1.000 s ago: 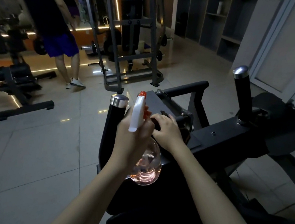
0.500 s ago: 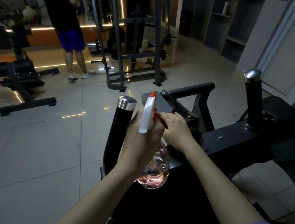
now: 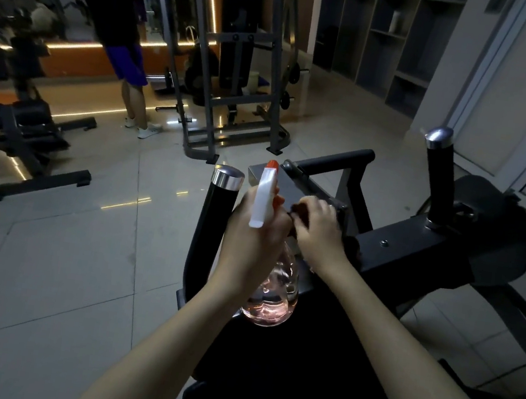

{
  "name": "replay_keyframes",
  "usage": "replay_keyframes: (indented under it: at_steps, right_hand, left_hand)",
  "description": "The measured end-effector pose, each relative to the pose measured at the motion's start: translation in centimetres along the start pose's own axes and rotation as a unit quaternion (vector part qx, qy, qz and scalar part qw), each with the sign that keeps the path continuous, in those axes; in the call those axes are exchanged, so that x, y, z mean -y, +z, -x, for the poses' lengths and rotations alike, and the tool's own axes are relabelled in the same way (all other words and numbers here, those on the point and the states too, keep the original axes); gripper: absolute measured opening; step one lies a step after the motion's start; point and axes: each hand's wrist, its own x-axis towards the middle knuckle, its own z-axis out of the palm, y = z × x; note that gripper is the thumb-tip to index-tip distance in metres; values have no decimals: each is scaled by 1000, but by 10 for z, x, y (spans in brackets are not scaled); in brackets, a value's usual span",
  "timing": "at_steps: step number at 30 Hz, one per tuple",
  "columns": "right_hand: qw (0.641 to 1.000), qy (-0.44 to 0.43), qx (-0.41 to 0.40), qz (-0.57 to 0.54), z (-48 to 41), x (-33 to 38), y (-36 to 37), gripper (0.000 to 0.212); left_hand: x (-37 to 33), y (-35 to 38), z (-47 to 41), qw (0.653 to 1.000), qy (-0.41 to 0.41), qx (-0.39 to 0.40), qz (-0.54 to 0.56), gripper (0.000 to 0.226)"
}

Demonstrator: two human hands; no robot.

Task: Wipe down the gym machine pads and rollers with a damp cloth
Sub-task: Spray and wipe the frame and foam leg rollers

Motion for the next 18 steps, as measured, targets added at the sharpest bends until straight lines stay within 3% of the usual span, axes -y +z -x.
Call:
replay_keyframes:
  at_steps: [3, 4, 7, 8, 11, 14, 16, 18]
  right_hand:
    - [976, 111, -175, -72, 3, -1, -13, 28]
    - [978, 122, -162, -55, 1, -2, -13, 34]
    - [987, 44, 41, 150, -7, -17, 2, 47]
    - [983, 23, 77, 164, -13, -21, 4, 46]
    - [988, 9, 71, 136, -37, -22, 1, 35]
    - [982, 27, 42, 184, -46, -12, 4, 32]
    - [985, 2, 42, 169, -33, -4, 10, 36]
    - [991, -57, 58, 103, -11, 2, 13, 54]
  left_hand:
    - [0, 1, -1, 1000, -12, 6, -2, 22]
    - [1, 1, -2, 1000, -17, 5, 2, 21]
    - [3, 1, -2, 1000, -16, -8, 6, 20]
    - [4, 0, -2, 1000, -16, -10, 10, 25]
    - [6, 1, -3, 1000, -16, -11, 12, 32]
    - [7, 1, -3, 1000, -3, -6, 12, 34]
    - [7, 2, -2, 1000, -5, 2, 28, 34]
    - [6, 2, -2, 1000, 5, -3, 21, 32]
